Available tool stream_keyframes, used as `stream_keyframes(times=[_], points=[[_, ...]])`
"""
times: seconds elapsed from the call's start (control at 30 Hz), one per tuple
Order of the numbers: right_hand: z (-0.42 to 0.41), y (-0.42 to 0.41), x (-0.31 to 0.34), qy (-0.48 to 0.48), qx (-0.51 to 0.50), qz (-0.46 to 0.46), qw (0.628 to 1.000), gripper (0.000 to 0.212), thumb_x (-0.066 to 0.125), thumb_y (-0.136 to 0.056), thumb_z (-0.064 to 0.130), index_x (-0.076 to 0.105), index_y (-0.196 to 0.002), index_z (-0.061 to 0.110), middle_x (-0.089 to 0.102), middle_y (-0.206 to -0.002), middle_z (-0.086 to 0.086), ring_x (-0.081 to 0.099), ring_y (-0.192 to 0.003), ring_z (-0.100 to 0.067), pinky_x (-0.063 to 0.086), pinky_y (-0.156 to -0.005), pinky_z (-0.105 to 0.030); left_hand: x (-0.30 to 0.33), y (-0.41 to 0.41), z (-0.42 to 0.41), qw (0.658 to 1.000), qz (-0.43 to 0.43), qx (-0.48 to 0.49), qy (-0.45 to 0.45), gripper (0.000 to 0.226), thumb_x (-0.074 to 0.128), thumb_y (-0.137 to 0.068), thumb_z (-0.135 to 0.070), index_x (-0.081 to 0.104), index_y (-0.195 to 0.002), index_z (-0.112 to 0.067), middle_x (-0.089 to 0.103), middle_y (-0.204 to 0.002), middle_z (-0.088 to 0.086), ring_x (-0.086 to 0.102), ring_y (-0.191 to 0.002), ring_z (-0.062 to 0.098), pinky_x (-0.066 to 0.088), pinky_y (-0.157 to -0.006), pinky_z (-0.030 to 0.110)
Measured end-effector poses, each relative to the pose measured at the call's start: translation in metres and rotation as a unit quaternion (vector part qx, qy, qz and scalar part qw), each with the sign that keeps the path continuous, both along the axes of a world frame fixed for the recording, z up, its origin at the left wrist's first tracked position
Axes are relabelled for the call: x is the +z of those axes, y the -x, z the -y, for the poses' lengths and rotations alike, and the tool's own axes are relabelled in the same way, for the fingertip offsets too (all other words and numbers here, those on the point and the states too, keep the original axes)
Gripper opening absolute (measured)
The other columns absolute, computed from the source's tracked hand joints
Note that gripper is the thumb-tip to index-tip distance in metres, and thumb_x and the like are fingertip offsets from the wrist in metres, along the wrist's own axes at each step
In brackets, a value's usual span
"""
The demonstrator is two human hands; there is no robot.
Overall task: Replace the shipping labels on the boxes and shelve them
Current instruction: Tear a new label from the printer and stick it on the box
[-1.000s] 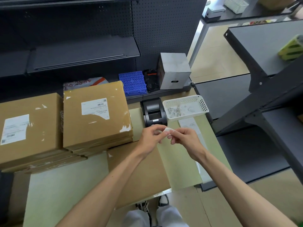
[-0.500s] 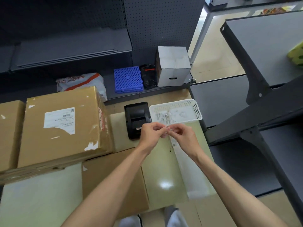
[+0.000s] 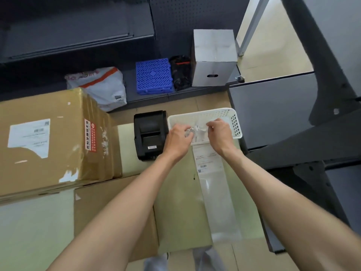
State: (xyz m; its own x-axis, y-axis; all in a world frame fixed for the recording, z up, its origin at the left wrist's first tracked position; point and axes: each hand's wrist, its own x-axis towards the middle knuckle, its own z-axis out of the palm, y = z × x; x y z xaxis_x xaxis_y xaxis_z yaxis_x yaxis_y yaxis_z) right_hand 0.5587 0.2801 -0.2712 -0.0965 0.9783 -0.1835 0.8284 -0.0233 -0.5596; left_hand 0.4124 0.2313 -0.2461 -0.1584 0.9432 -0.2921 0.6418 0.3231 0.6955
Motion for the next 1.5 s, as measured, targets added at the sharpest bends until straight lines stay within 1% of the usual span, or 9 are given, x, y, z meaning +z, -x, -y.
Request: stream_keyframes(times=[0.2, 0.37, 0.6, 0.8, 0.97, 1.1, 1.2, 1.37, 1.5], points=[[0.011, -0.021, 0.007, -0.004, -0.011, -0.018, 1.0, 0.016, 0.06, -0.094, 0.02, 0.065, -0.103, 0.009, 0.062, -0.106, -0.004, 0.059, -0.092, -0.022, 0.049, -0.085, -0.038, -0.003, -0.006, 0.033, 0.999, -0.028, -0.007, -0.043, 0.023, 0.055, -0.102, -0.023, 0.068, -0.118, -0.013, 0.062, -0.113, -0.002, 0.058, -0.088, 0.01, 0.047, -0.079, 0.025], [0.075, -0.049, -0.011, 0.039, -0.002, 0.001, 0.999, 0.012, 0.062, -0.09, 0.021, 0.063, -0.083, 0.011, 0.057, -0.088, 0.0, 0.057, -0.085, -0.023, 0.048, -0.077, -0.038, -0.034, -0.02, 0.082, 0.997, -0.01, 0.008, 0.079, 0.016, 0.063, -0.095, -0.029, 0.071, -0.105, -0.02, 0.071, -0.1, -0.002, 0.064, -0.088, 0.016, 0.052, -0.079, 0.03], [0.137, -0.073, -0.057, 0.085, 0.044, 0.067, 0.993, 0.021, 0.06, -0.092, 0.026, 0.061, -0.107, 0.011, 0.06, -0.113, -0.005, 0.056, -0.102, -0.026, 0.046, -0.078, -0.035, -0.077, -0.037, 0.123, 0.989, 0.017, 0.05, 0.14, 0.016, 0.068, -0.09, -0.031, 0.072, -0.102, -0.022, 0.07, -0.091, -0.005, 0.066, -0.089, 0.019, 0.054, -0.08, 0.033], [0.137, -0.076, -0.077, 0.077, -0.024, 0.091, 0.993, 0.031, 0.063, -0.09, 0.027, 0.054, -0.115, 0.011, 0.058, -0.114, -0.008, 0.055, -0.106, -0.029, 0.042, -0.08, -0.037, -0.102, -0.053, 0.125, 0.983, 0.049, 0.105, 0.143, 0.016, 0.073, -0.086, -0.03, 0.075, -0.098, -0.019, 0.074, -0.095, -0.002, 0.067, -0.089, 0.019, 0.052, -0.079, 0.03], [0.134, -0.075, -0.084, 0.133, -0.124, -0.066, 0.981, 0.016, 0.065, -0.088, 0.022, 0.058, -0.101, 0.016, 0.062, -0.087, 0.003, 0.062, -0.087, -0.023, 0.046, -0.076, -0.034, -0.11, -0.061, 0.119, 0.969, 0.087, 0.172, 0.157, 0.013, 0.075, -0.086, -0.027, 0.075, -0.095, -0.019, 0.071, -0.087, -0.004, 0.069, -0.089, 0.019, 0.054, -0.081, 0.031], [0.137, -0.072, -0.08, 0.147, -0.204, -0.134, 0.959, 0.016, 0.071, -0.086, 0.022, 0.06, -0.094, 0.013, 0.063, -0.085, 0.002, 0.062, -0.082, -0.018, 0.047, -0.074, -0.031, -0.104, -0.059, 0.124, 0.968, 0.076, 0.179, 0.157, 0.003, 0.074, -0.087, -0.024, 0.071, -0.087, -0.023, 0.062, -0.076, -0.012, 0.062, -0.08, 0.014, 0.045, -0.071, 0.025], [0.142, -0.07, -0.079, 0.184, -0.239, -0.199, 0.932, 0.014, 0.073, -0.085, 0.021, 0.064, -0.089, 0.011, 0.065, -0.084, 0.001, 0.061, -0.079, -0.015, 0.044, -0.069, -0.024, -0.097, -0.054, 0.129, 0.972, 0.07, 0.162, 0.155, 0.004, 0.072, -0.087, -0.023, 0.071, -0.089, -0.02, 0.063, -0.077, -0.013, 0.063, -0.079, 0.014, 0.042, -0.067, 0.024], [0.148, -0.072, -0.075, 0.217, -0.28, -0.331, 0.875, 0.018, 0.075, -0.084, 0.012, 0.068, -0.096, 0.0, 0.069, -0.09, -0.011, 0.062, -0.08, -0.019, 0.049, -0.077, -0.031, -0.085, -0.044, 0.132, 0.988, 0.001, 0.112, 0.111, 0.009, 0.071, -0.087, -0.028, 0.067, -0.091, -0.021, 0.067, -0.086, -0.01, 0.064, -0.084, 0.015, 0.045, -0.068, 0.029], [0.154, -0.071, -0.066, 0.202, -0.267, -0.359, 0.871, 0.015, 0.074, -0.085, 0.011, 0.07, -0.094, 0.0, 0.065, -0.081, -0.006, 0.056, -0.069, -0.009, 0.046, -0.066, -0.016, -0.08, -0.051, 0.126, 0.997, -0.074, -0.003, 0.002, 0.013, 0.068, -0.092, -0.032, 0.066, -0.098, -0.021, 0.064, -0.097, -0.008, 0.059, -0.091, 0.013, 0.047, -0.07, 0.031]])
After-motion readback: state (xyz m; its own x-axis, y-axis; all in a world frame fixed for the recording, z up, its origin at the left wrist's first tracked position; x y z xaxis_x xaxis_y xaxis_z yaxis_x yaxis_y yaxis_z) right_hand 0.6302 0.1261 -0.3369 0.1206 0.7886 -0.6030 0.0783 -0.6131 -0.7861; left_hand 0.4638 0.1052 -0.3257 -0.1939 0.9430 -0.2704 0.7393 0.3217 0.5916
